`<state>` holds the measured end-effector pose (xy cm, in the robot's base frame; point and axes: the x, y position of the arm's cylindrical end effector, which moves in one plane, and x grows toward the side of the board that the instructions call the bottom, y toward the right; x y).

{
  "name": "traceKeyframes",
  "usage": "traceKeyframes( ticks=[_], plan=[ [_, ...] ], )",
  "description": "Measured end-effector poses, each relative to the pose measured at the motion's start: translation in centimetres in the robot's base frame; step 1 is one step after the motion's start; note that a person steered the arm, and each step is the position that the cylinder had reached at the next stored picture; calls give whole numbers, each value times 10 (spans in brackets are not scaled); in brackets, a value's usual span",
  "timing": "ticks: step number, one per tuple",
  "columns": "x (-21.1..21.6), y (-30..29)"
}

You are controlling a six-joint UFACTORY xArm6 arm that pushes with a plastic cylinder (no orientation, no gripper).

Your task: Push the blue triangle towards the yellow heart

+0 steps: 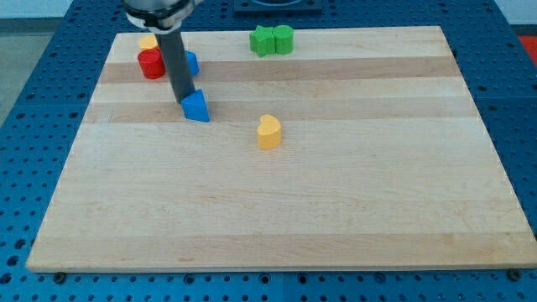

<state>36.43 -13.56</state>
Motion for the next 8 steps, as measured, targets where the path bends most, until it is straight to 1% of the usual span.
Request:
traceKeyframes(
  ticks=[2, 3, 4, 5, 6, 8],
  plan=[
    [16, 45],
    [14, 22],
    [15, -16],
    [18, -20],
    [20, -5],
    [37, 11]
  ],
)
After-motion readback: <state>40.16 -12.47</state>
